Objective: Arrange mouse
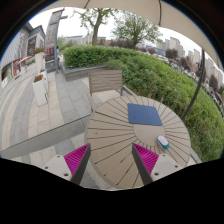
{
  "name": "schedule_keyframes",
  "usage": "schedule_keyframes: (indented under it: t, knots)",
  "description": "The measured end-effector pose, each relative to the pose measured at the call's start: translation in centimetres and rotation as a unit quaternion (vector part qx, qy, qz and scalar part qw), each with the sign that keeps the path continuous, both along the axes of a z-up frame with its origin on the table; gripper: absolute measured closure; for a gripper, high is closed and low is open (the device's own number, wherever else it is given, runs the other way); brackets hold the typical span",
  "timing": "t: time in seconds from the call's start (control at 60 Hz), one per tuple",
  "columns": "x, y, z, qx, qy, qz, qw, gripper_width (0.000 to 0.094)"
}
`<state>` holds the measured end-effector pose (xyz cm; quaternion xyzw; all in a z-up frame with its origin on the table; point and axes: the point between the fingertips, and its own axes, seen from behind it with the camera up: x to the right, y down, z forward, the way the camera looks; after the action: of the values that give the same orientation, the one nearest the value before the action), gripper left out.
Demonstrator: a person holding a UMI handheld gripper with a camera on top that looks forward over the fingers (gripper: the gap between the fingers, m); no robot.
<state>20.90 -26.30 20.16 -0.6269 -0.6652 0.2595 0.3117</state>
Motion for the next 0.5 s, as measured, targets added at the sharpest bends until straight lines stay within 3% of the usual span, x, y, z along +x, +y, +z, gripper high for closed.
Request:
schedule_keyframes:
  t: [0.233,0.5]
  knots:
    - [1.0,1.6,-2.3,0.009,-0.017,-0.014,1.000,0.0083]
    - [2.2,7.0,-5.2,0.024,-0.024,-0.053,0.998,0.0084]
